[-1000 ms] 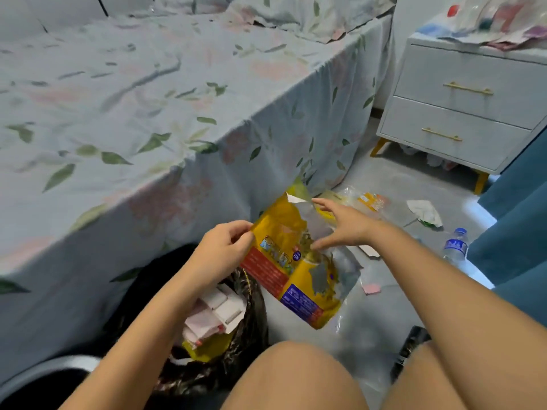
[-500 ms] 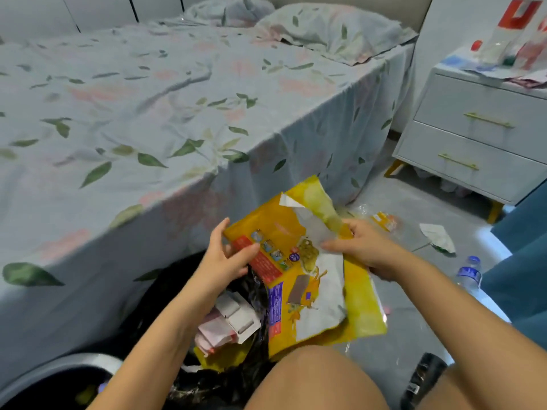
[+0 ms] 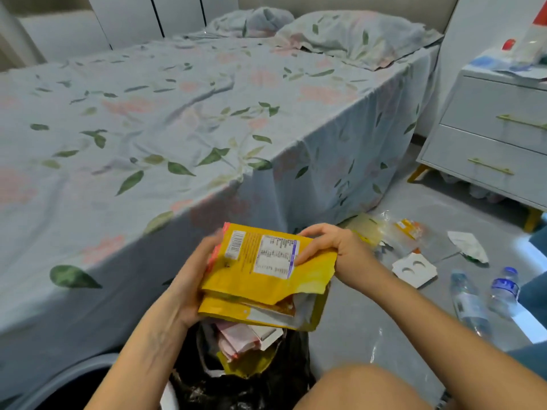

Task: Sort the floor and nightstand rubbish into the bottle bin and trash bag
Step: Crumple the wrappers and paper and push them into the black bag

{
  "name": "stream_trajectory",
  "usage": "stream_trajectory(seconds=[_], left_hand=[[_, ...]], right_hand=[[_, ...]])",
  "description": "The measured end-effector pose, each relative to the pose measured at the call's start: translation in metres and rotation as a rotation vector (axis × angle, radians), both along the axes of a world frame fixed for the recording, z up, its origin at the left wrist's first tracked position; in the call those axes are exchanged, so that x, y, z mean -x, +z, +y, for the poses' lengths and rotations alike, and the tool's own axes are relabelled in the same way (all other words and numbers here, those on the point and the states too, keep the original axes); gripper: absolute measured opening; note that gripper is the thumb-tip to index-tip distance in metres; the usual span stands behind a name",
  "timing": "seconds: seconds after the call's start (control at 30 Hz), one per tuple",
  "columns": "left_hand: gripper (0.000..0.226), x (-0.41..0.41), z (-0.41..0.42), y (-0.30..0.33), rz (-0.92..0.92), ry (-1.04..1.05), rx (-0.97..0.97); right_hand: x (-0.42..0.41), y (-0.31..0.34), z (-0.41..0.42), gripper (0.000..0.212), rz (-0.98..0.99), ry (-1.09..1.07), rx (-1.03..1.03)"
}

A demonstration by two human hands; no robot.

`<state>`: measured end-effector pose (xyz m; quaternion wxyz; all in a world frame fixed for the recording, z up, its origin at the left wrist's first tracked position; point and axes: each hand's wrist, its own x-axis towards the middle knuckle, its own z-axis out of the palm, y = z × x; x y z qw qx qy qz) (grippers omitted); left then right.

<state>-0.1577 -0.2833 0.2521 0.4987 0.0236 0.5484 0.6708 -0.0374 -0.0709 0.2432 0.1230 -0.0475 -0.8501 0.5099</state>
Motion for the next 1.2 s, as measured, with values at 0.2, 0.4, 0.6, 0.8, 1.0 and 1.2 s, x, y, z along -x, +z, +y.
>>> stream_trajectory(seconds=[0.2,0.4,0.6,0.8,1.0,1.2], left_hand=[[0.057,0.007,-0.014,-0.004,0.279,-0.091,0.124],[0.038,0.002,-0.004,0.005,0.502,-0.229,0.139],[0.044,0.000,0.015,-0.008,0.909,0.313,0.394],[0.058,-0.031,0.014,-0.020,0.158,0.170,0.146],[0.022,-0.034,0.009,-0.053,0.271,0.266,0.303],[0.021,-0.007,-0.014,-0.096,0.401,0.114,0.658]], right_hand=[[-0.011,0.023,0.007,0.067,-0.489,0.331,0.198],[-0.013,0.031,0.006,0.064,-0.738,0.304,0.587],[-0.003,0.015,-0.006,0.024,-0.622,0.173,0.340],[0.006,0.001,-0.016,0.033,-0.472,-0.082,0.518],[0.008,-0.004,-0.033,0.046,-0.497,-0.082,0.086],[-0.002,-0.013,-0.018,0.050,-0.963,0.093,-0.208]])
